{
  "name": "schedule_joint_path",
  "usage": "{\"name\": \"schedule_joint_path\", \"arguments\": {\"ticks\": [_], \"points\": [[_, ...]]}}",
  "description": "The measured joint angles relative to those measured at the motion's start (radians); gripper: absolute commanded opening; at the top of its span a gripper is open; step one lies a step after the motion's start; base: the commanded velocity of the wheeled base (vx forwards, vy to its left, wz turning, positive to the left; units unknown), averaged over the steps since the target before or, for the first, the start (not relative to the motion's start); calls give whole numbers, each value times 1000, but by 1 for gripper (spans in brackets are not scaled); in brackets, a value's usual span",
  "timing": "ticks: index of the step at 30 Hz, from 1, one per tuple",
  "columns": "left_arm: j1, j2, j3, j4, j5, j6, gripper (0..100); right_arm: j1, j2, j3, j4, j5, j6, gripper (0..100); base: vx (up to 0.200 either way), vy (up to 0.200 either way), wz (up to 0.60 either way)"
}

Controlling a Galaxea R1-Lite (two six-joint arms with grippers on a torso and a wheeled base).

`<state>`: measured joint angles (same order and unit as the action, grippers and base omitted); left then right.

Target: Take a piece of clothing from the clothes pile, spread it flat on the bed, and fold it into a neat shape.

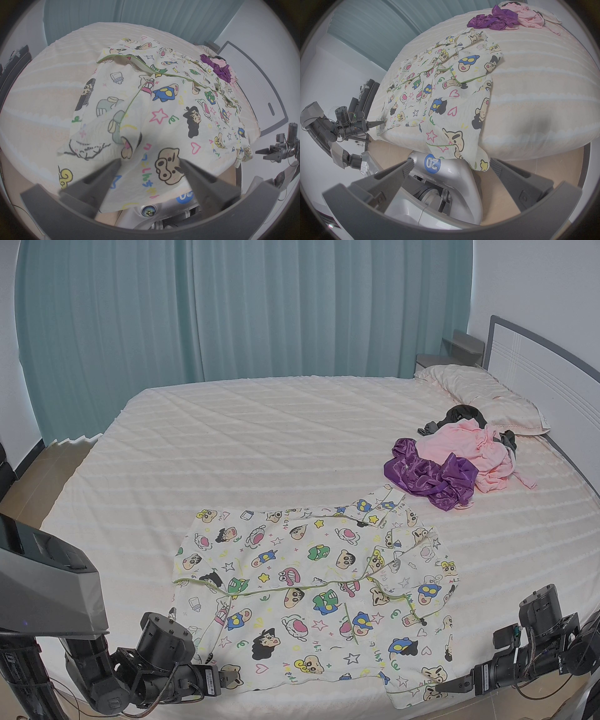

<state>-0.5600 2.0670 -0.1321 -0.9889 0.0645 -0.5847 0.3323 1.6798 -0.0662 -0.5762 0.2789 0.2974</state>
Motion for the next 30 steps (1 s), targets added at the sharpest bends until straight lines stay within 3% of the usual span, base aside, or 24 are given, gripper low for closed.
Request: {"name": "schedule_joint_path", "arguments": {"ticks": [7,19,25,30], "points": [[-10,-27,38,-94,2,0,100,0,0,1,0,0,0,100,0,0,0],[0,-168,59,-100,64,-18,100,0,0,2,0,-2,-2,100,0,0,0],[38,-174,-10,-57,69,-135,100,0,0,2,0,-2,-2,100,0,0,0],[68,-166,-101,67,63,-303,100,0,0,2,0,-1,-2,100,0,0,0]]}}
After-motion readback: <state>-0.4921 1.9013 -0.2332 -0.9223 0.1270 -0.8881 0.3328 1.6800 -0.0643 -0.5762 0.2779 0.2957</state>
